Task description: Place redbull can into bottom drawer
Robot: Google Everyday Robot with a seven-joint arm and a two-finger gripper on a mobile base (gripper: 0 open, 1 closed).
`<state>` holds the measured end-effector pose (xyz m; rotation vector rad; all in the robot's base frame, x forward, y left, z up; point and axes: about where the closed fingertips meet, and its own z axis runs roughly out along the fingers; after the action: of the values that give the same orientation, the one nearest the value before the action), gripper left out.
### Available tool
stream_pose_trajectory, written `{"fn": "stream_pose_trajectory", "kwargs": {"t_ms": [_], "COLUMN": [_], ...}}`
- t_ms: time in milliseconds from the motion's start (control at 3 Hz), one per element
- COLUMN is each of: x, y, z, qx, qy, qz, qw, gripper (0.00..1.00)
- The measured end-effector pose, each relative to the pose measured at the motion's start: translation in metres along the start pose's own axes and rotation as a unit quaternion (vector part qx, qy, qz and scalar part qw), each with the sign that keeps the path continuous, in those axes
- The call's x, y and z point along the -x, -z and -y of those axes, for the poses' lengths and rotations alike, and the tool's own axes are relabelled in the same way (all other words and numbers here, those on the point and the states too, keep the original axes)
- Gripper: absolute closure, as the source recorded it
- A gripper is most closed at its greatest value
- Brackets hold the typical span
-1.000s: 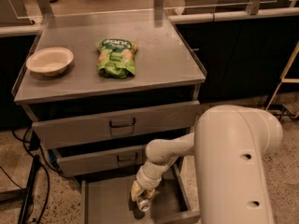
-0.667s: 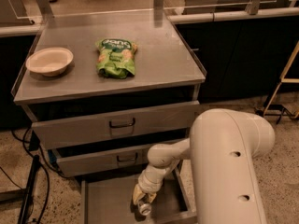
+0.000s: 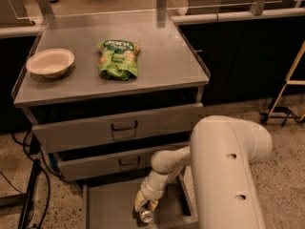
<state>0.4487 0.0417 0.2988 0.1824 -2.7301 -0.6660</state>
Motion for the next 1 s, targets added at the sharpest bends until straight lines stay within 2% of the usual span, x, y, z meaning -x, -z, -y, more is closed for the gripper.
{"fn": "stream_pose_trajectory", "kwargs": {"t_ms": [667, 1000], "x": [0.029, 0.029], "y": [-0.055, -0.055], "z": [0.021, 0.021], "qx": [0.036, 0.036], "qy": [-0.071, -0.071], "qz": [-0.006, -0.006], "qw": [0.9968, 0.9968], "gripper": [1.00, 1.00]}}
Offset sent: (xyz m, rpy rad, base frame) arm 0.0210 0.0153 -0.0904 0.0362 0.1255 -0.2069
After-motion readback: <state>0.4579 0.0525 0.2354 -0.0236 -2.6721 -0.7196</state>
